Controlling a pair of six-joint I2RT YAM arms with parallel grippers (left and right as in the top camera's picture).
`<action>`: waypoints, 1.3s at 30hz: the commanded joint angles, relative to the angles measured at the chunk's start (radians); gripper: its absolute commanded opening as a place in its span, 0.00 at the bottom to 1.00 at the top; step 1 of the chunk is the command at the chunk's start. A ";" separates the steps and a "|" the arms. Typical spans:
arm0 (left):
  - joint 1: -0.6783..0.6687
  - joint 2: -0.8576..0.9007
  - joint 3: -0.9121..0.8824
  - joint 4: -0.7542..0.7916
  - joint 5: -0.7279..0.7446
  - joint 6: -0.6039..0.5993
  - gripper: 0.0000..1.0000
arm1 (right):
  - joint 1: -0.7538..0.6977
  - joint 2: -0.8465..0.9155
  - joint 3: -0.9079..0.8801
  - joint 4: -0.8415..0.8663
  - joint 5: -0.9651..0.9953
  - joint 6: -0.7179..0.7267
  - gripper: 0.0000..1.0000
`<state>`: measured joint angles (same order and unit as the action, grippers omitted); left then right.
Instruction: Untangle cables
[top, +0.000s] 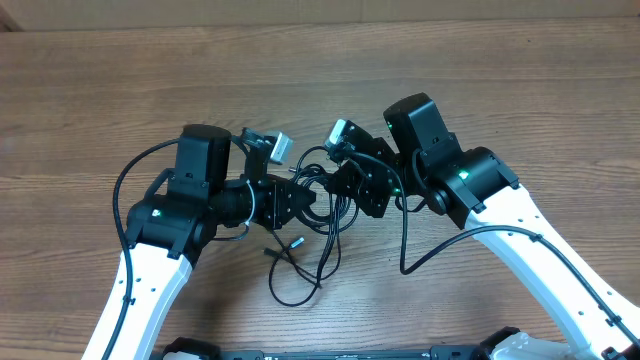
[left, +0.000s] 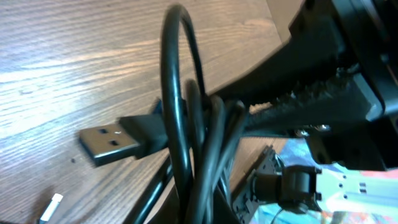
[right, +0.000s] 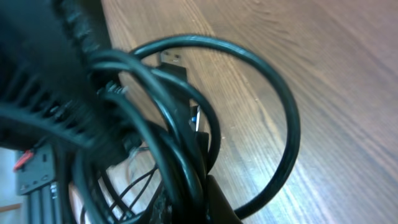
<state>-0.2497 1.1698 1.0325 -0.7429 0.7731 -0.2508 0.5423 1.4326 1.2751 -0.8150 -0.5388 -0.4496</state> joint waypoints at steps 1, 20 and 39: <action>0.079 -0.011 0.019 0.014 -0.150 -0.039 0.04 | -0.022 0.003 0.000 -0.074 -0.099 -0.031 0.04; 0.144 0.056 0.019 0.040 -0.466 -0.229 0.04 | -0.058 -0.021 0.003 -0.259 -0.623 -0.240 0.04; 0.142 0.089 0.019 0.032 -0.255 -0.218 0.04 | -0.113 -0.021 0.002 -0.167 -0.412 -0.141 0.42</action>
<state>-0.0982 1.2552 1.0309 -0.7120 0.4835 -0.4690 0.4316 1.4387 1.2808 -0.9848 -1.0122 -0.6189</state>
